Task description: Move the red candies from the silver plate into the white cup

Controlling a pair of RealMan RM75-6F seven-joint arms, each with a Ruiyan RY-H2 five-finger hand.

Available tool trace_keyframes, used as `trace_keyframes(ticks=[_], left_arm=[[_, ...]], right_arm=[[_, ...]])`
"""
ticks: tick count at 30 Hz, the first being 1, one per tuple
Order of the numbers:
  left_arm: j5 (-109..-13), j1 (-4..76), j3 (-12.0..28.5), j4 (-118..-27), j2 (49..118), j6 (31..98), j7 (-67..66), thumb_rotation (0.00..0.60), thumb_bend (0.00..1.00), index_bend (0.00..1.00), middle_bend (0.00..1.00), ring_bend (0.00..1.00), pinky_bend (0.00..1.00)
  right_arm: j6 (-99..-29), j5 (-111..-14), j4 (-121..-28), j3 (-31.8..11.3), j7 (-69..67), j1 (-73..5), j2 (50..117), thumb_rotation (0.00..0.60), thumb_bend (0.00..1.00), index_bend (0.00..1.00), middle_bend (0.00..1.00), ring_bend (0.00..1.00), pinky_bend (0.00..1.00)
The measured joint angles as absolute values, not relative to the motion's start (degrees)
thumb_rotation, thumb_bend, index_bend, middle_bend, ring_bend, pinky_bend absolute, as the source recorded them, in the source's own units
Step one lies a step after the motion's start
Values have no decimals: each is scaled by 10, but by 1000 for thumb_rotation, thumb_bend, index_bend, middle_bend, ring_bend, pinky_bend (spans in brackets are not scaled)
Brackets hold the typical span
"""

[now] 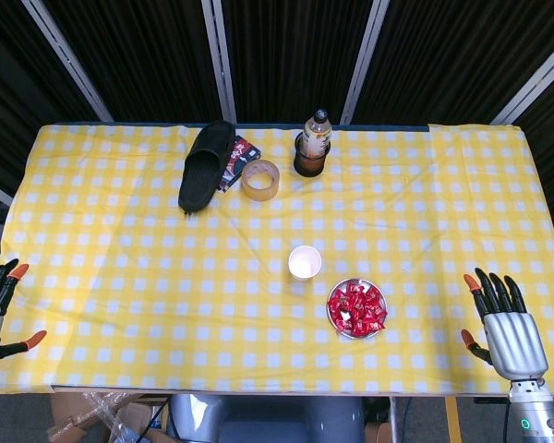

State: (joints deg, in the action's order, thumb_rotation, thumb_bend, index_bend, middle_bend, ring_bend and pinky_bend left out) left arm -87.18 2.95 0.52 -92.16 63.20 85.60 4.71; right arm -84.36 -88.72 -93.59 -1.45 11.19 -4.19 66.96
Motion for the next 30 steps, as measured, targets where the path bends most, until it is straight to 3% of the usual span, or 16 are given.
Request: trace_keyframes(ticks=[9,11,13,15,18,22,30], left_arm=[[-873,29,5,-922,632,858,47,600,33,0,0,0,0],[-870,29,6,-922,632,856,50,600,33,0,0,0,0],[-870,30,6,-923,631,854,50,600,33,0,0,0,0],[-872,30,5,-923,631,854,50,600,33,0,0,0,0],[-875,30,4,-923,630,856,52,600,33,0,0,0,0],[-876,30,4,-924,630,856,53,600,33,0,0,0,0],[-875,32,3,-923,627,851,60,600,33,0,0,0,0]], right_arm=[[-843,-889,-943,-12,100,-41,666,600,334,0,0,0,11],[-845,-895,-946,-12,97,-42,666,600,334,0,1,11,68],[-850,-906,-952,-13,96,-44,666,600,333,0,135,213,331],[-854,-917,-959,-15,96,-47,666,600,334,0,477,604,676],[-849,-923,-982,-19,101,-56,665,600,334,32,743,845,867],[-821,-917,-1022,-30,142,-78,668,600,333,140,919,991,971],[-737,-853,-1092,-56,277,-134,700,600,334,205,988,1000,989]])
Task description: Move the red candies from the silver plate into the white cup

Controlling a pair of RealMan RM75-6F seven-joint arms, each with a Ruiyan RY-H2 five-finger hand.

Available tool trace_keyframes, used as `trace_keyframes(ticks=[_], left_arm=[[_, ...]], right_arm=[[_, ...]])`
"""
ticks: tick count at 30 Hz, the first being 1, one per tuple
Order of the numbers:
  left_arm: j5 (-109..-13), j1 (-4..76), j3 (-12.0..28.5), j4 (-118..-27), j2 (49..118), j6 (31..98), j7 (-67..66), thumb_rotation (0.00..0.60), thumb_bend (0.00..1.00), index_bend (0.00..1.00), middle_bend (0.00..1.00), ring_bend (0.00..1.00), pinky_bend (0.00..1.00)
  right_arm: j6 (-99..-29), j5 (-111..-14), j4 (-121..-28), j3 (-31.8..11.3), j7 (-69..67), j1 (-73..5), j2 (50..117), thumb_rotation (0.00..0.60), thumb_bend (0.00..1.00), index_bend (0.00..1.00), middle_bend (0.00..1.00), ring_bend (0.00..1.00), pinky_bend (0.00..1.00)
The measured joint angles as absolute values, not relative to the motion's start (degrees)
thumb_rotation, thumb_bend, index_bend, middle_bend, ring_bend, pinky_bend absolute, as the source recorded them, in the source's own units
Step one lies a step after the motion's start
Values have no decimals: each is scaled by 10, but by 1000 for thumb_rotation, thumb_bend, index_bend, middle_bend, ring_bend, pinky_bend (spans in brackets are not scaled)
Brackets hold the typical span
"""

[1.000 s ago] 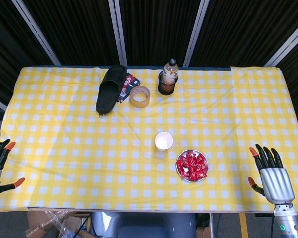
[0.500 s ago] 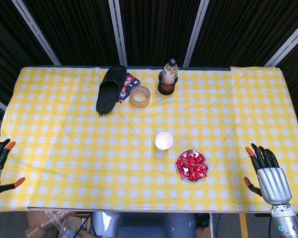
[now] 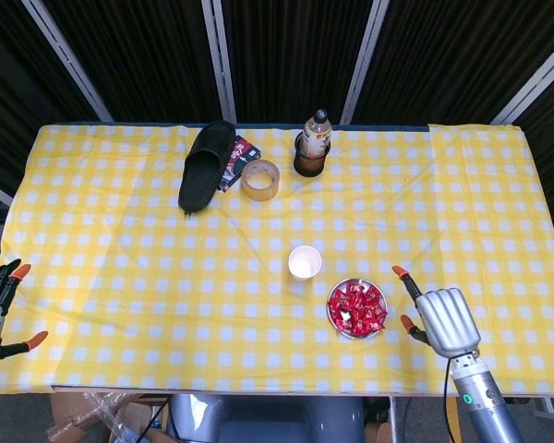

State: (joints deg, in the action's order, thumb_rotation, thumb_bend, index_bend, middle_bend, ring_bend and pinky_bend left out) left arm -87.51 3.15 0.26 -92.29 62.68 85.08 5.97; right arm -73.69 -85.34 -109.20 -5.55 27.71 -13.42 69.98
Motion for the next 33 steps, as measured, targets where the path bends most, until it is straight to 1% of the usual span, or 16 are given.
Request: trace_keyframes(ticks=[2,5,10,14,20,29,33], left_arm=[[-874,32,2,-922,625,848,64,600,33,0,0,0,0],[-871,32,1,-923,622,844,69,600,32,0,0,0,0],[-871,32,0,-924,619,843,76,600,33,0,0,0,0],[-870,32,0,-924,618,842,79,600,33,0,0,0,0],[-867,33,0,-924,617,838,82,600,33,0,0,0,0],[-863,33,0,-926,616,834,83,600,33,0,0,0,0],[-861,34,0,-928,615,831,86,600,33,0,0,0,0]], right_arm=[[-709,-816,-1104,-63,329,-153,724,600,333,225,990,1000,990],[-688,-749,-1115,-74,409,-181,769,600,333,256,990,1000,989],[-677,-642,-1113,-91,505,-228,856,600,333,283,990,1000,989],[-678,-598,-1094,-99,530,-257,901,600,333,302,990,1000,989],[-686,-580,-1065,-101,528,-276,930,600,333,358,990,1000,989],[-688,-555,-1033,-105,506,-291,940,600,334,359,990,1000,989],[-688,-548,-1023,-96,491,-290,936,600,334,359,990,1000,989]])
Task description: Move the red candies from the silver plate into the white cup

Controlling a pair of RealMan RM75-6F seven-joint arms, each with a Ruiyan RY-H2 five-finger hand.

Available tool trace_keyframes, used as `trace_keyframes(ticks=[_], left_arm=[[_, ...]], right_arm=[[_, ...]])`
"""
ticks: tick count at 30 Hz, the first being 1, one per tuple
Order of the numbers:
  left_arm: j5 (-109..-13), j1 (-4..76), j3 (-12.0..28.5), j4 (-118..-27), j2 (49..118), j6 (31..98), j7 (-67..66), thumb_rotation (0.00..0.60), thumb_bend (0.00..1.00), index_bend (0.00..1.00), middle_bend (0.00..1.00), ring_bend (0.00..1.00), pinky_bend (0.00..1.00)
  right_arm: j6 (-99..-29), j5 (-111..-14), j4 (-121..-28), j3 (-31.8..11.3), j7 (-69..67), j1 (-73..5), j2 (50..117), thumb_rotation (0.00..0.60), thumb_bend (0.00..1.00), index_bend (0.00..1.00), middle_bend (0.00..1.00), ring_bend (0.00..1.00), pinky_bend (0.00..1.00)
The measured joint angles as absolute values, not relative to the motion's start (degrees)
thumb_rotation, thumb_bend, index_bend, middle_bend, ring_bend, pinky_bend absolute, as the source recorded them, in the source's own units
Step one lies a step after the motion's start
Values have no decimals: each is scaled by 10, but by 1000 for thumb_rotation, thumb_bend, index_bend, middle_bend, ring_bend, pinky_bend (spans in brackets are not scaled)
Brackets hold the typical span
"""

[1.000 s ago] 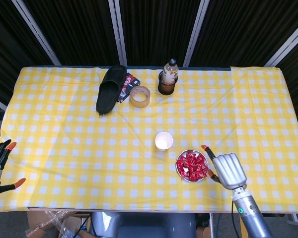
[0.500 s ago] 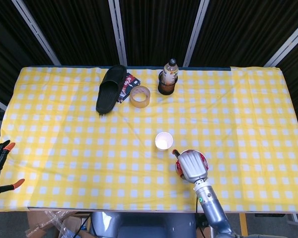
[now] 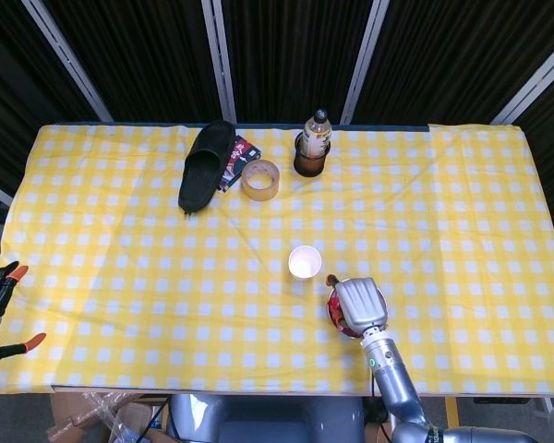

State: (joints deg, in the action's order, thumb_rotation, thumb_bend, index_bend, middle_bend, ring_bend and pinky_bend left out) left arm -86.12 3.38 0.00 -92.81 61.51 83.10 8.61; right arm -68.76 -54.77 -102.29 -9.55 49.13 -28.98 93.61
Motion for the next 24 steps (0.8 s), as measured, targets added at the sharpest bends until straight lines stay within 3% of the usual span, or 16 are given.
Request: trace_keyframes(ticks=[19,24], left_arm=[[-861,33,-1,-931,614,831,90,600,33,0,0,0,0],[-860,34,0,-931,614,830,90,600,33,0,0,0,0]], right_arm=[[-689,-535,-981,-75,435,-291,940,600,333,420,990,1000,989],[-685,-530,-973,-73,429,-294,945,600,359,474,990,1000,989]])
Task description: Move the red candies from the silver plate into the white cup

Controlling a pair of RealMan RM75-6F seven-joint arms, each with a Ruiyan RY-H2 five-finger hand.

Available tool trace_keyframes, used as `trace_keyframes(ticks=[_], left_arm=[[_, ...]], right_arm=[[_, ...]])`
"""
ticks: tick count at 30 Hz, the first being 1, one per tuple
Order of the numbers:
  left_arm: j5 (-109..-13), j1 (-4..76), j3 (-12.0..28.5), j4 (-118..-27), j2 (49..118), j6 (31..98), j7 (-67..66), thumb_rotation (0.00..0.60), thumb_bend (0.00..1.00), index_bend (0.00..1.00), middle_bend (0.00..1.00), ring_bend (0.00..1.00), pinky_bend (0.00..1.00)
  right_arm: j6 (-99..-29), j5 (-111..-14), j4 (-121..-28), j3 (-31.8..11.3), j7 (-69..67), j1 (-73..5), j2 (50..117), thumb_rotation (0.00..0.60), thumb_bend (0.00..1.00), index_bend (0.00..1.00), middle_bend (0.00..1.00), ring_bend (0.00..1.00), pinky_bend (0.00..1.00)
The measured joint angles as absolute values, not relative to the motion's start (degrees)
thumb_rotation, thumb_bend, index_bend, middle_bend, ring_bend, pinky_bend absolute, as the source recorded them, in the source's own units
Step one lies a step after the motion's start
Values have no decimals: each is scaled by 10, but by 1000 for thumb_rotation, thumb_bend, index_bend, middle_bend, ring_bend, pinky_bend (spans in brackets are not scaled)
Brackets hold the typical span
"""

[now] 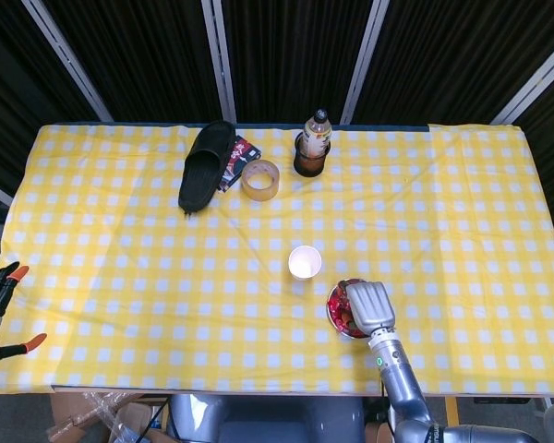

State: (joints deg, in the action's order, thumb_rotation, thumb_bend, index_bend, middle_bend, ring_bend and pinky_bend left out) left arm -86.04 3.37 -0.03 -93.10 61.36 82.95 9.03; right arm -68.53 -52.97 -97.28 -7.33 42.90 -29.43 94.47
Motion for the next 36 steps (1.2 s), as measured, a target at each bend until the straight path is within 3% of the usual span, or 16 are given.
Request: trace_keyframes(ticks=[5,8,24,29,36], left_arm=[[-859,33,0,-931,613,829,92,600,33,0,0,0,0],[-860,33,0,-931,613,829,93,600,33,0,0,0,0],[-857,34,0,-934,611,825,94,600,33,0,0,0,0],[-855,36,0,-935,610,821,94,600,33,0,0,0,0],[-851,37,0,-936,608,815,99,600,33,0,0,0,0]], right_arm=[[-685,-531,-963,-70,422,-296,951,600,496,542,990,1000,989],[-687,-534,-963,-69,417,-297,952,600,527,576,990,1000,989],[-707,-569,-1033,-80,420,-306,912,600,534,584,990,1000,989],[-714,-580,-1083,-112,430,-326,891,600,535,584,990,1000,989],[-703,-543,-1079,-156,444,-368,903,600,534,584,990,1000,989]])
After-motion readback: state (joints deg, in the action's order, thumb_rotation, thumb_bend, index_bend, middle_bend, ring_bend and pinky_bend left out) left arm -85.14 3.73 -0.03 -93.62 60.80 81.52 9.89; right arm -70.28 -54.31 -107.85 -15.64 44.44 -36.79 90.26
